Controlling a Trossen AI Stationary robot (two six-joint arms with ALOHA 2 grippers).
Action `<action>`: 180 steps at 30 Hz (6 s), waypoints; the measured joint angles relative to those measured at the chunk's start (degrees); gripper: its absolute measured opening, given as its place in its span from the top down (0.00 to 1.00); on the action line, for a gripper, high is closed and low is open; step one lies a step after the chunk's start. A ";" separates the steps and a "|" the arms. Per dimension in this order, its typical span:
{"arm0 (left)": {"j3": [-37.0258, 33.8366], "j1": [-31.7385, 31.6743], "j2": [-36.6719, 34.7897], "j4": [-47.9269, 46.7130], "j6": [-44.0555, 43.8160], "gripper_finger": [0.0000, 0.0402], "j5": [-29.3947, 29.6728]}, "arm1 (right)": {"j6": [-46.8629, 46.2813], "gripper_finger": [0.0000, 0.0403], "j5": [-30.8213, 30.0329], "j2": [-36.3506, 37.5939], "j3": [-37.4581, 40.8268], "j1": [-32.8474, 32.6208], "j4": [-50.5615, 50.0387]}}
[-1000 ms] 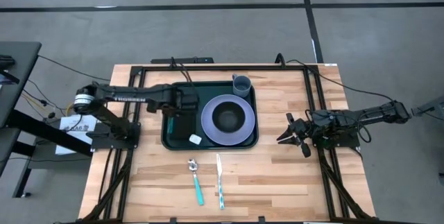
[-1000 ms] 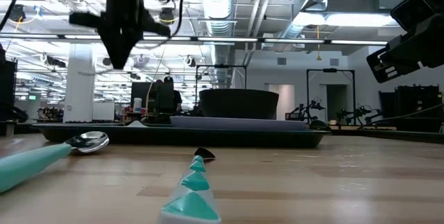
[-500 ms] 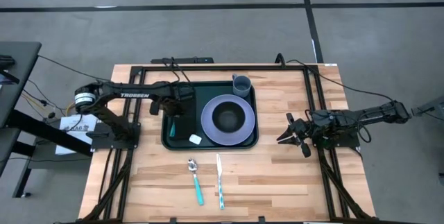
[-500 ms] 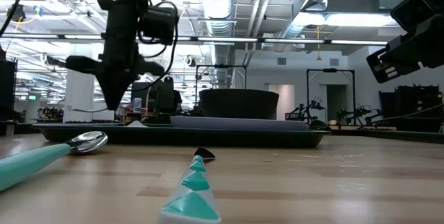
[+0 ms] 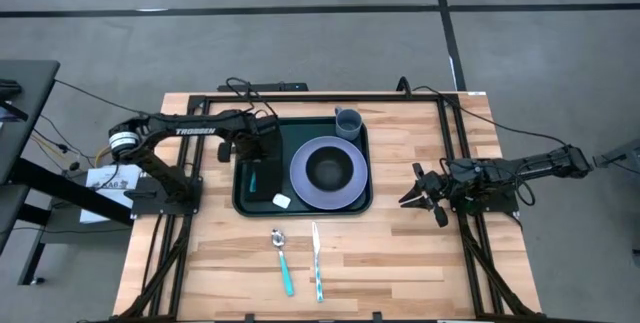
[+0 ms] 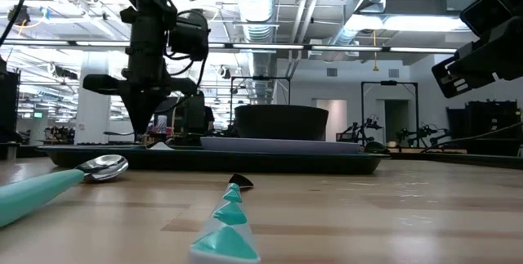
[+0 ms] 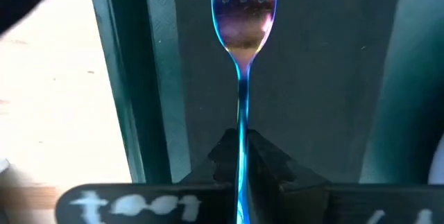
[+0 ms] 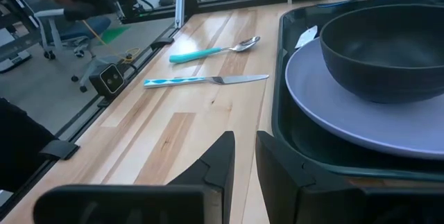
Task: Set up tray
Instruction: Put the violet fork on the black napkin, then put the blue spoon on the black napkin to the right of the violet fork
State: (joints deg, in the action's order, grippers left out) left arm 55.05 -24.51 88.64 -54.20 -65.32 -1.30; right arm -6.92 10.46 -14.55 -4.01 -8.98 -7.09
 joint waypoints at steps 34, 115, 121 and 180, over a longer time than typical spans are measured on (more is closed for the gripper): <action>-0.09 -0.83 6.19 1.14 1.18 0.95 1.03 | 0.02 0.87 -0.02 -0.01 0.00 0.01 -0.17; -1.29 57.06 -4.04 28.83 -45.38 0.94 12.78 | -6.17 0.87 -0.70 -0.42 -0.07 0.10 -2.02; -1.29 57.82 -4.04 32.14 -40.61 0.94 15.44 | -6.19 0.87 -0.70 -0.44 -0.07 0.10 -2.08; 24.07 55.23 26.68 8.22 -57.68 0.49 -1.41 | -16.55 0.87 -1.57 -2.30 -0.02 0.12 -2.25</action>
State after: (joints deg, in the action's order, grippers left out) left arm 79.12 30.72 115.32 -45.98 -123.00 -2.72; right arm -23.46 8.88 -16.84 -4.03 -8.86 -9.34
